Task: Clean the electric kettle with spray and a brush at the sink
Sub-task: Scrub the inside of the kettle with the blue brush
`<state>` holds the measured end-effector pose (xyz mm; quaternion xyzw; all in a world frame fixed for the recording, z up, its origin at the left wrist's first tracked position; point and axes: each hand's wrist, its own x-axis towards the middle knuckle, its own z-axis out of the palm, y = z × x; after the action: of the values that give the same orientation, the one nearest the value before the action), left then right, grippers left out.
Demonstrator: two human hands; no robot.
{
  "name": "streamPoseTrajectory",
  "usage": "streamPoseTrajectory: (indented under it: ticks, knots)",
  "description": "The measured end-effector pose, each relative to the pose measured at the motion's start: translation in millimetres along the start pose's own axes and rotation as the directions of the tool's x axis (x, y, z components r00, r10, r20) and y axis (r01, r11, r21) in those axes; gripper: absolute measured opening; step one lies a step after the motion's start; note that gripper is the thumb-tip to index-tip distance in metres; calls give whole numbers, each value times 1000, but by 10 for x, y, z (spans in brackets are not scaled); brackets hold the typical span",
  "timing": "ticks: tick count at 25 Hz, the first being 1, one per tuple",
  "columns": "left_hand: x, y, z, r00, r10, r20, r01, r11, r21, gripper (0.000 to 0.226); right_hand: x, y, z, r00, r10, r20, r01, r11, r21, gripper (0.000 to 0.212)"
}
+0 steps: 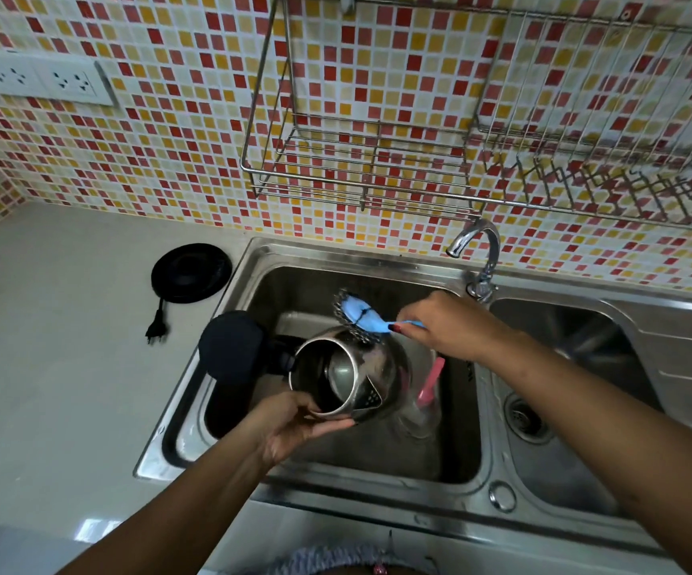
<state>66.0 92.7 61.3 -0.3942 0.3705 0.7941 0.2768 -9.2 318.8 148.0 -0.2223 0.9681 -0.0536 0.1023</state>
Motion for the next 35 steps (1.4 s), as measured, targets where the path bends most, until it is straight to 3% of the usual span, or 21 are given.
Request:
streamPoseTrajectory:
  ticks: [3, 7, 11, 15, 17, 19, 21, 22, 25, 27, 29, 30, 31, 32, 33, 34, 35]
  knots:
    - [304, 2, -16, 989, -8, -150, 16, 998, 53, 42, -33, 252, 417, 971, 199, 135, -199, 980, -20, 28]
    - [802, -83, -73, 969, -40, -243, 65, 993, 98, 50, -126, 391, 901, 927, 347, 140, -371, 902, 219, 18]
    - [1219, -217, -92, 967, 0, -256, 10, 999, 38, 57, -269, 464, 1109, 890, 380, 253, -457, 761, 461, 27]
    - [1312, -151, 60, 961, 41, -273, 1, 988, 151, 59, -321, 461, 1150, 911, 344, 228, -413, 736, 536, 24]
    - [1232, -90, 127, 967, -35, -253, 91, 973, 211, 56, -305, 429, 1047, 930, 312, 195, -367, 755, 544, 21]
    - [918, -12, 169, 969, -91, -229, 149, 956, 252, 46, -268, 412, 899, 960, 245, 134, -279, 836, 472, 27]
    - [717, 75, 76, 964, -33, -264, 116, 946, 302, 27, -221, 383, 679, 975, 174, 135, -208, 931, 300, 34]
    - [722, 168, -49, 960, 10, -280, 75, 954, 290, 37, -177, 360, 572, 979, 138, 151, -171, 959, 227, 34]
    - [756, 469, -392, 901, 281, -330, -188, 940, 285, 121, 40, 255, 357, 973, 15, 229, -28, 998, 52, 30]
    - [830, 670, -443, 870, 430, -242, -326, 869, 373, 129, 258, 163, 352, 952, -29, 305, 48, 997, -55, 27]
    - [858, 887, -329, 843, 533, -73, -396, 708, 585, 120, 486, 43, 416, 931, -48, 362, 103, 986, -135, 22]
    - [843, 1026, -223, 827, 561, 34, -397, 540, 743, 114, 586, -24, 459, 925, -48, 377, 115, 981, -157, 20]
    - [892, 1148, -149, 812, 561, 159, -365, 277, 889, 107, 671, -96, 506, 923, -47, 383, 126, 975, -183, 21]
    - [926, 1230, -78, 820, 498, 284, -299, -50, 953, 105, 748, -164, 562, 919, -41, 393, 133, 968, -210, 22]
    - [918, 1261, 9, 848, 381, 369, -217, -387, 896, 105, 805, -231, 632, 910, -28, 414, 129, 967, -219, 23]
    - [909, 1267, 90, 878, 264, 399, -137, -660, 739, 106, 846, -284, 716, 899, -10, 438, 112, 972, -207, 22]
    - [917, 1250, 166, 902, 169, 398, -87, -830, 551, 106, 877, -327, 801, 884, 1, 467, 94, 979, -180, 20]
